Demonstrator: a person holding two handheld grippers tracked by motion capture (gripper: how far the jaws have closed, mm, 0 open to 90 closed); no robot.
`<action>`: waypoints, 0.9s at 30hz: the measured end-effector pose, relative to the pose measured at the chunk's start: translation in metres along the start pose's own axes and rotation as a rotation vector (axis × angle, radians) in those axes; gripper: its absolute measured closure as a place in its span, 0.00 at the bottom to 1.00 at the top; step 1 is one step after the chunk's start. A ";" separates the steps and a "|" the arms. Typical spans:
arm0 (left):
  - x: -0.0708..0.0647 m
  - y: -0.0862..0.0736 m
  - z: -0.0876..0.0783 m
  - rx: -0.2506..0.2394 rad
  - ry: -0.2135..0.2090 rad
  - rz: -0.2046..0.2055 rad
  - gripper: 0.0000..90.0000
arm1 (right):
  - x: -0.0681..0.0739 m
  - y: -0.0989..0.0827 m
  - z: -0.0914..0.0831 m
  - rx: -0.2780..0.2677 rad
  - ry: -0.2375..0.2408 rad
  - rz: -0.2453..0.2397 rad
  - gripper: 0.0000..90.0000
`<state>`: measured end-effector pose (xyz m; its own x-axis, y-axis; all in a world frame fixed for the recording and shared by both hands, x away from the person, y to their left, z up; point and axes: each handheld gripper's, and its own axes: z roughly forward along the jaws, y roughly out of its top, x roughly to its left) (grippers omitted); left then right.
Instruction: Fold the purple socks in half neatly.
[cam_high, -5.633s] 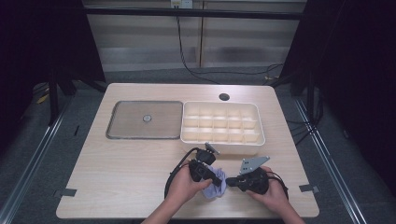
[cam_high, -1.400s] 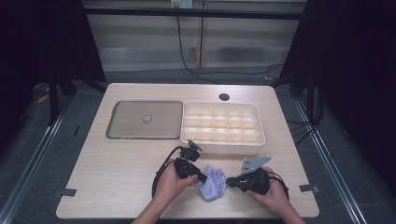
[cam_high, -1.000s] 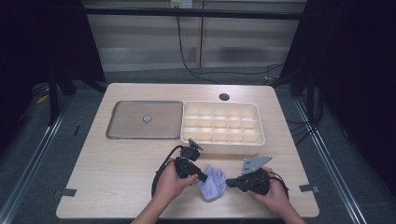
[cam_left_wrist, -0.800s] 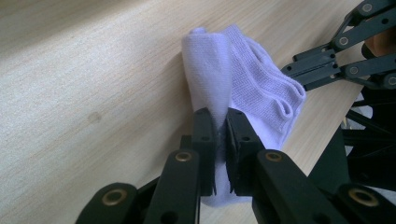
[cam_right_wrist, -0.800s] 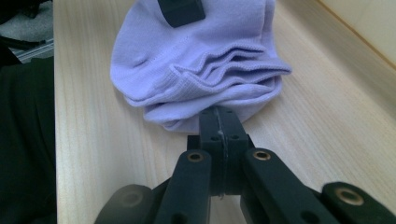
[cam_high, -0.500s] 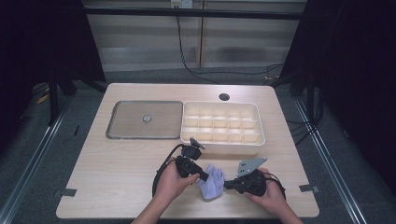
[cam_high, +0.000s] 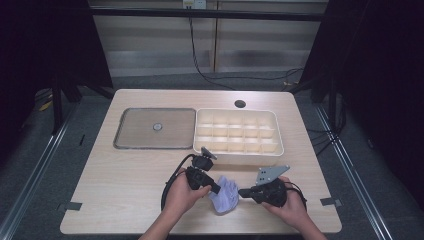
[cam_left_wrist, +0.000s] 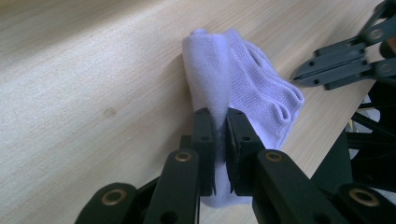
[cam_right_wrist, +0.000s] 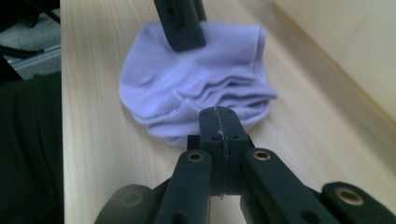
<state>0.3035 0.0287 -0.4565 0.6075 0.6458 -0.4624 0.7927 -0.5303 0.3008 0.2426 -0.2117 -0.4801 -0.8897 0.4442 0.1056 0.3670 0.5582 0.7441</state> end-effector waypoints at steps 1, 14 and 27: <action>0.000 0.000 0.000 0.004 -0.001 0.000 0.92 | 0.000 0.002 -0.001 -0.011 -0.001 0.005 1.00; 0.003 -0.001 0.003 -0.003 -0.005 -0.017 0.92 | 0.009 0.031 0.017 -0.038 0.029 -0.018 1.00; 0.003 -0.001 0.003 0.004 -0.039 -0.016 0.92 | 0.016 0.025 0.050 0.060 0.048 -0.058 1.00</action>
<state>0.3039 0.0295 -0.4605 0.5921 0.6326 -0.4992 0.8021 -0.5225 0.2893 0.2507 -0.1554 -0.4924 -0.9213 0.3769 0.0957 0.3287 0.6233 0.7095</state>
